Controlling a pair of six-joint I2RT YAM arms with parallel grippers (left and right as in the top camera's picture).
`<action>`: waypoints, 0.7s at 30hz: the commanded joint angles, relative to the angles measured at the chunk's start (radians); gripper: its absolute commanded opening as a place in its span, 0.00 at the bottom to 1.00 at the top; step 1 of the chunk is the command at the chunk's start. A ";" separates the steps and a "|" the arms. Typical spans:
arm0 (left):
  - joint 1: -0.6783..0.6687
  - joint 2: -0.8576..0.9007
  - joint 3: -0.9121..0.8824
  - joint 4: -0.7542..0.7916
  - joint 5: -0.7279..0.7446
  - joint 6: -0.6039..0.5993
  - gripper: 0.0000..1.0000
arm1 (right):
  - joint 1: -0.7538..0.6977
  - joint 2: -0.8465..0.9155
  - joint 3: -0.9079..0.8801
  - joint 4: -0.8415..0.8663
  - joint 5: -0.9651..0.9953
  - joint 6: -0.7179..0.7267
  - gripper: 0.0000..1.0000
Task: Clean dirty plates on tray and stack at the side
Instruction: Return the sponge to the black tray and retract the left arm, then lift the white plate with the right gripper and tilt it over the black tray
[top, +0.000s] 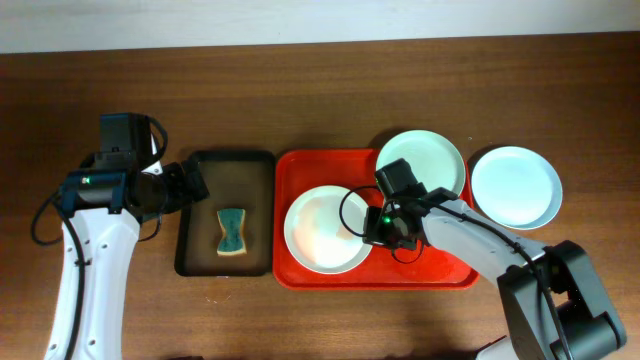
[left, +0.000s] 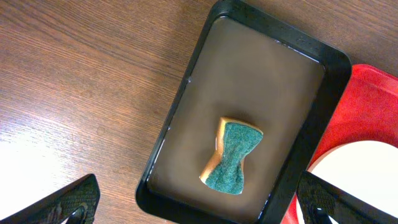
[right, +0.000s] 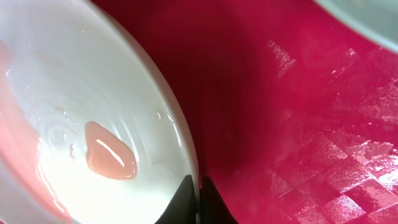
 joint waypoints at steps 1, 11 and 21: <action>0.003 -0.005 0.007 -0.001 0.011 -0.006 0.99 | -0.026 -0.030 0.102 -0.105 -0.062 -0.027 0.04; 0.003 -0.005 0.007 -0.001 0.011 -0.006 0.99 | 0.032 -0.029 0.468 -0.297 0.067 0.053 0.04; 0.003 -0.005 0.007 -0.001 0.010 -0.006 0.99 | 0.266 0.126 0.470 0.008 0.390 0.151 0.04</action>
